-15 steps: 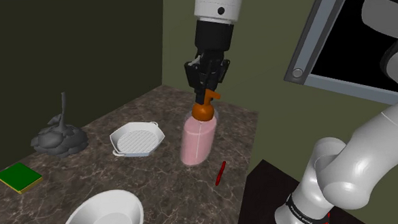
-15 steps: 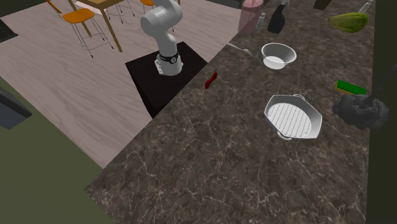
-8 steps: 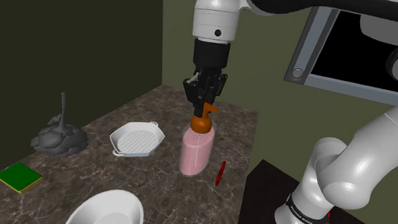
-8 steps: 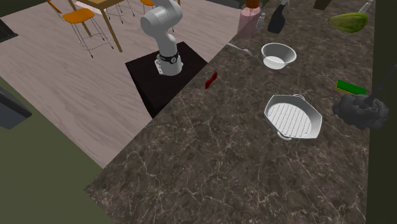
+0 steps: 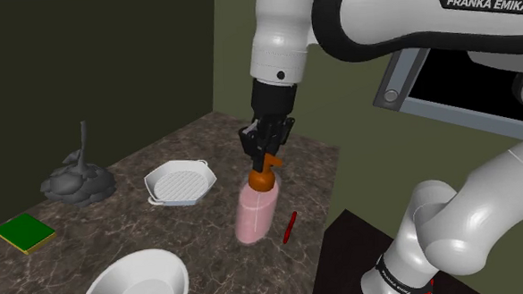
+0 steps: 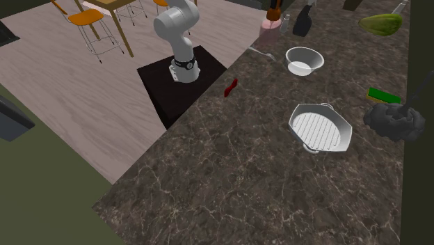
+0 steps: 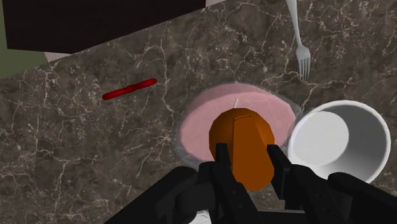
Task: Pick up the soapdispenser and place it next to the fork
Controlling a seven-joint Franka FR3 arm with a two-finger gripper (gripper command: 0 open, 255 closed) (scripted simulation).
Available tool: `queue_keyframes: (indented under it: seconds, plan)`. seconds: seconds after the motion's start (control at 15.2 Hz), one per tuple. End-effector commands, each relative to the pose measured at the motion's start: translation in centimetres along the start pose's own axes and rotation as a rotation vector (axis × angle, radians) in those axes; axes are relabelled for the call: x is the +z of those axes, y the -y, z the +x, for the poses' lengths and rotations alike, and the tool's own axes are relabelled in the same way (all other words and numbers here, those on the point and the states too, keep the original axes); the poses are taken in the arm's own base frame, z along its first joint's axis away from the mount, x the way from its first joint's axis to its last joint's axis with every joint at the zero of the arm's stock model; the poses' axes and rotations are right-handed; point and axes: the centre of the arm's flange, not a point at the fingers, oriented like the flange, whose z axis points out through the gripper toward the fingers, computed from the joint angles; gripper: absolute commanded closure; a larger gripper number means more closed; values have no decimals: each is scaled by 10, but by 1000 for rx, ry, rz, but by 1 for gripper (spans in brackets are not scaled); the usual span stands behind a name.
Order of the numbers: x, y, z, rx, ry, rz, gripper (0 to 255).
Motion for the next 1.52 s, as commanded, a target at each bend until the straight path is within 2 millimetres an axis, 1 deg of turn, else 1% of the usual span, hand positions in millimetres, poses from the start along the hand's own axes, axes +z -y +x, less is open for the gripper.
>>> queue_keyframes:
  seconds: [0.0,1.45]
  plan:
    - [10,-1,1,0,-1,0,255]
    - [126,-3,5,0,-1,0,255]
